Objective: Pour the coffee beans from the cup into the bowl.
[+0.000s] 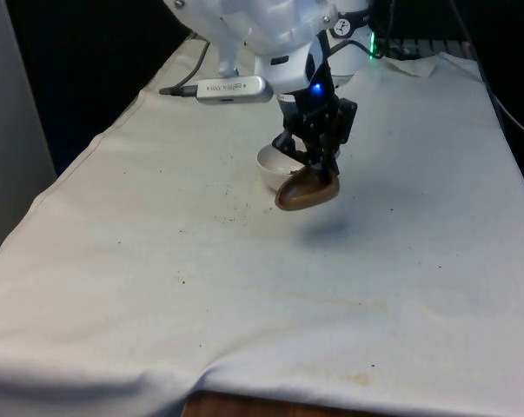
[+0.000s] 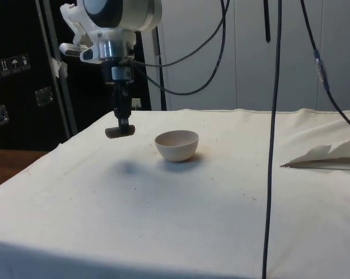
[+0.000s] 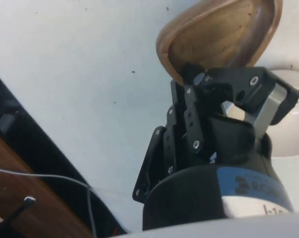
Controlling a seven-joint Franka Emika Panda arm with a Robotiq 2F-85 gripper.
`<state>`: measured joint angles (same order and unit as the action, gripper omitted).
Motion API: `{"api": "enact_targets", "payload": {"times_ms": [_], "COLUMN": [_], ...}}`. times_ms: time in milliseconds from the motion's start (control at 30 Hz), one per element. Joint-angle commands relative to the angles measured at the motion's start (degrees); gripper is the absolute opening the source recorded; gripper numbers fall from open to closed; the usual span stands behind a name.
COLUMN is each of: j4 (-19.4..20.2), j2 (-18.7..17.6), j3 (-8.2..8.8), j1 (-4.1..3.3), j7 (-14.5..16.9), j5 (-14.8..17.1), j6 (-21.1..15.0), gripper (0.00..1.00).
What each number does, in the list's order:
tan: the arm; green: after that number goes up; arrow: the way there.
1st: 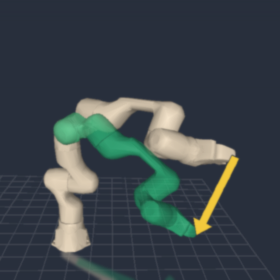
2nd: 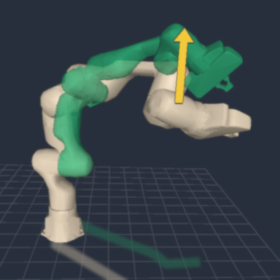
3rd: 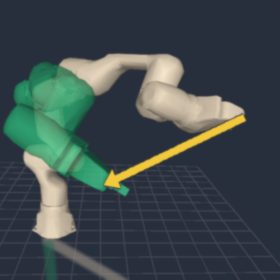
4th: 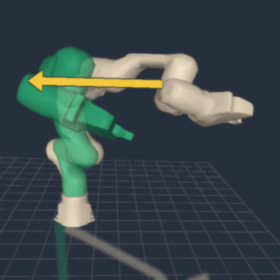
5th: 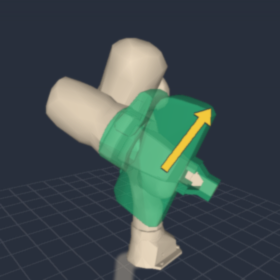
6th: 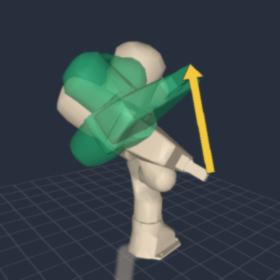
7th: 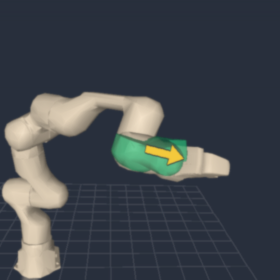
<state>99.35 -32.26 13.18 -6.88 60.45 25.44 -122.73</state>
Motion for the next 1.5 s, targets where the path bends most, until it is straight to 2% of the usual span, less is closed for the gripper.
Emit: {"api": "enact_targets", "payload": {"times_ms": [0, 67, 100, 133, 333, 367, 400, 433, 833, 933, 967, 1000, 1200, 1233, 1267, 1467], "j4": [0.34, 0.46, 0.06, 0.52, 1.03, 0.69, 1.20, 1.60, 3.32, 3.38, 3.04, 3.38, 3.67, 3.27, 3.72, 4.64], "j2": [0.00, 0.00, 0.00, 0.00, -0.06, -0.06, -0.11, -0.34, -2.46, -2.92, -3.21, -3.15, -3.32, -3.32, -3.27, -3.32], "j3": [0.40, 0.23, -0.17, 0.11, -0.46, -0.92, -0.63, -0.92, -1.55, -1.32, -1.43, -1.15, -0.80, -1.32, -0.74, -0.92], "j1": [-0.57, -0.57, 0.00, -0.57, -0.63, 0.00, -0.57, -0.34, 0.52, 0.52, 0.69, 0.46, 0.29, 0.80, 0.23, 0.11], "j7": [-0.57, -0.92, -0.29, -1.09, -2.64, -2.01, -2.69, -2.75, -0.80, -0.57, -0.57, -0.57, -1.32, -0.86, -1.49, -2.64], "j5": [-0.69, -1.43, -0.74, -1.78, -4.47, -3.84, -4.76, -5.10, -4.64, -4.98, -4.93, -5.27, -7.73, -7.05, -8.14, -10.89], "j6": [-1.26, -1.89, -0.57, -2.23, -4.76, -3.50, -5.16, -6.02, -11.23, -12.20, -11.52, -12.78, -14.55, -13.35, -14.84, -16.96], "gripper": [0.00, 0.00, 0.00, 0.00, 0.00, 0.00, 0.00, 0.00, 0.00, 0.00, 0.00, 0.00, 0.00, 0.00, 0.00, 0.00]}}
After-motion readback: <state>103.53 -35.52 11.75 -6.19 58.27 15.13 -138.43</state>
